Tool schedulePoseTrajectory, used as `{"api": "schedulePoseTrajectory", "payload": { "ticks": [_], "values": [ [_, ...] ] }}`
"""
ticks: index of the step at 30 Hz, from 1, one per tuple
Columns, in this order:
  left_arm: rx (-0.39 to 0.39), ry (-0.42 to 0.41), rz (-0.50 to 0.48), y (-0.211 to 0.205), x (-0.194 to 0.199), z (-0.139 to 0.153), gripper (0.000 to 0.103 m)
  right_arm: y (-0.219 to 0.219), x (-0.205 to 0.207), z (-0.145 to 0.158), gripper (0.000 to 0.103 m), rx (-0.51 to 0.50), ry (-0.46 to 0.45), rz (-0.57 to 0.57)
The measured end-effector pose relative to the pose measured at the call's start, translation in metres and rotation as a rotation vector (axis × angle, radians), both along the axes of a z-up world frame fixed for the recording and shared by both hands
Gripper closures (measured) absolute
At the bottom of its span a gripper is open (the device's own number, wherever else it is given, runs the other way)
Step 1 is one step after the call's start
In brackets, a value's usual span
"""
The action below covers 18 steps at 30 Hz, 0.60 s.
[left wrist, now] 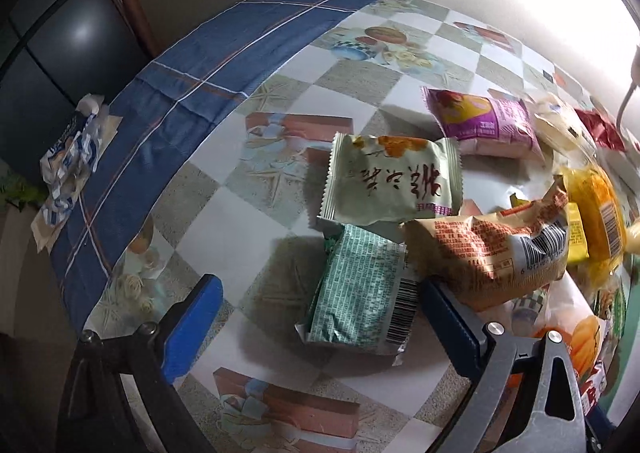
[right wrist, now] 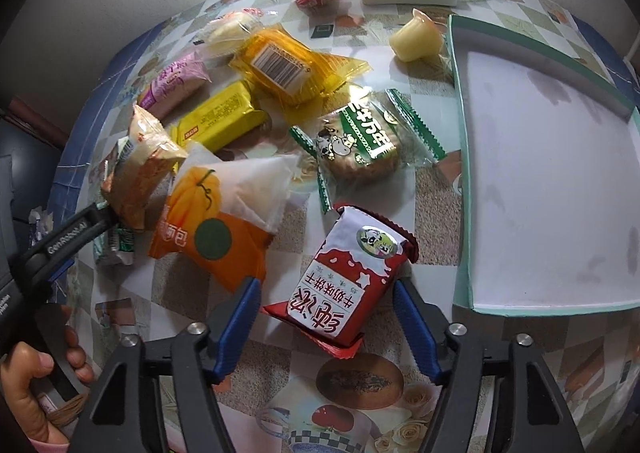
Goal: Organize snacks
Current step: 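Close right gripper on red-white pack while left closes on green striped pack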
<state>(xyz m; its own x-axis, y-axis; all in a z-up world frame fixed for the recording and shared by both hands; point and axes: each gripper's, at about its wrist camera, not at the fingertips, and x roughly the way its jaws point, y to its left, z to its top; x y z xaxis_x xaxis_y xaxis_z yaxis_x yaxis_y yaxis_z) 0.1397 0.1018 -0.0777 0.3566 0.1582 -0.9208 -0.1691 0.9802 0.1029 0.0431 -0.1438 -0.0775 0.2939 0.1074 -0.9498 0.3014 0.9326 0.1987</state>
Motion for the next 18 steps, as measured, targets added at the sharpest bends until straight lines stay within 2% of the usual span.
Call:
{"api": "schedulePoseTrajectory", "payload": {
  "ticks": [5, 8, 10, 12, 18],
  "values": [
    [0.021, 0.031, -0.072, -0.014, -0.003, -0.009, 0.006, -0.003, -0.001, -0.003, 0.040, 0.001, 0.005, -0.002],
    [0.001, 0.045, -0.098, -0.019, -0.004, -0.010, 0.024, -0.006, -0.002, -0.002, 0.048, -0.001, 0.002, -0.007],
    [0.000, 0.040, -0.106, -0.020, -0.005, -0.009, 0.033, -0.006, -0.003, -0.001, 0.049, 0.004, 0.004, -0.012],
    [0.002, 0.044, -0.110, -0.020, -0.006, -0.009, 0.048, -0.009, -0.002, -0.001, 0.050, 0.007, 0.000, -0.009],
    [-0.011, 0.052, -0.079, -0.014, -0.009, -0.008, 0.049, -0.011, -0.002, -0.005, 0.050, 0.006, 0.004, 0.001]
  ]
}}
